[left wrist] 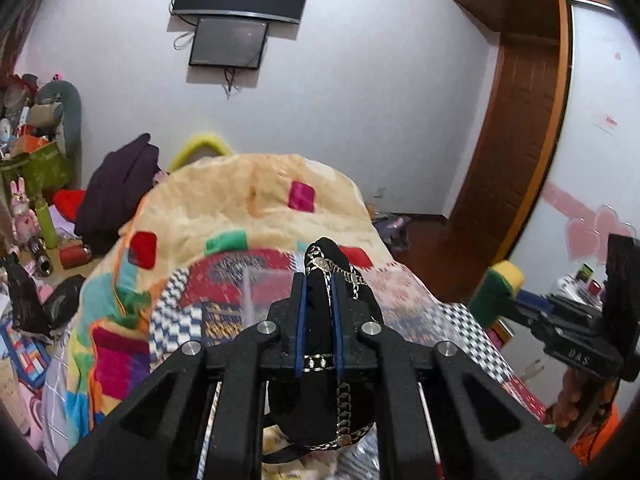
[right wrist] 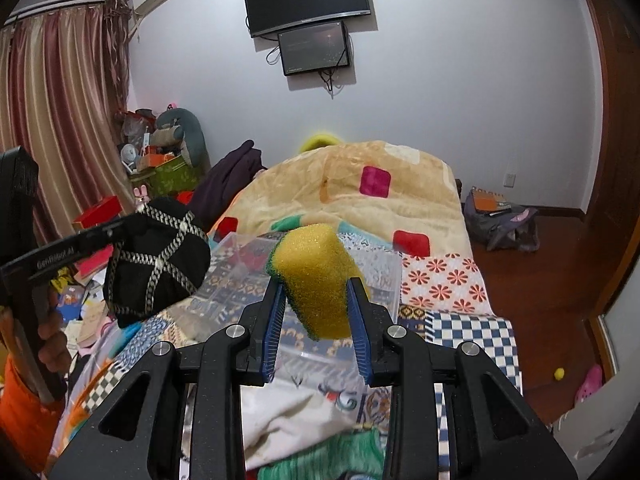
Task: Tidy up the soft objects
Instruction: 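Drop the black cap and yellow sponge into the clear box with both tools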
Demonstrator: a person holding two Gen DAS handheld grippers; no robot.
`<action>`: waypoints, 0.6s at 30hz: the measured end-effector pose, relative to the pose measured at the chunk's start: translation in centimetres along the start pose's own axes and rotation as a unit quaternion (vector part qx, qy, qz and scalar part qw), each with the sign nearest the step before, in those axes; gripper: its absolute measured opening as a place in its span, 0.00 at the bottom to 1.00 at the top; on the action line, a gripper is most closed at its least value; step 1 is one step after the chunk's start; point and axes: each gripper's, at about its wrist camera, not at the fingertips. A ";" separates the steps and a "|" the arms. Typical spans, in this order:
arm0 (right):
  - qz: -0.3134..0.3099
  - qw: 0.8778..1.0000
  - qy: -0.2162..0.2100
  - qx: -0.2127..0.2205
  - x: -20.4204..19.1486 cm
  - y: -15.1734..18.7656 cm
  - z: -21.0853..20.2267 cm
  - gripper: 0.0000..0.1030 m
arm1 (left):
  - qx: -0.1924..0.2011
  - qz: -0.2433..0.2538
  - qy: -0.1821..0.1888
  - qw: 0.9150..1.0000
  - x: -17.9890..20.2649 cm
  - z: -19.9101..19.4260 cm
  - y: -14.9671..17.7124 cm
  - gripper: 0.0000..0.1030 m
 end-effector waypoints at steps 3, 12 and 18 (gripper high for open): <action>-0.005 1.000 0.007 -0.005 0.1 -0.3 1.1 0.28 | 0.001 -0.002 -0.009 1.000 -0.6 1.3 -0.9 0.10; -0.013 0.998 0.022 -0.054 0.8 0.4 6.6 0.28 | -0.037 0.011 -0.028 0.999 -0.3 7.5 -0.4 0.10; -0.020 0.995 0.030 -0.098 1.2 1.8 9.1 0.28 | -0.091 0.035 -0.023 0.995 0.7 11.2 2.0 0.10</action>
Point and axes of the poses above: each gripper's, at about its wrist camera, not at the fingertips, and z roughly the way its jaws point, x to its right, y to its underside, and after that the axes turned 9 degrees about z, right-handed
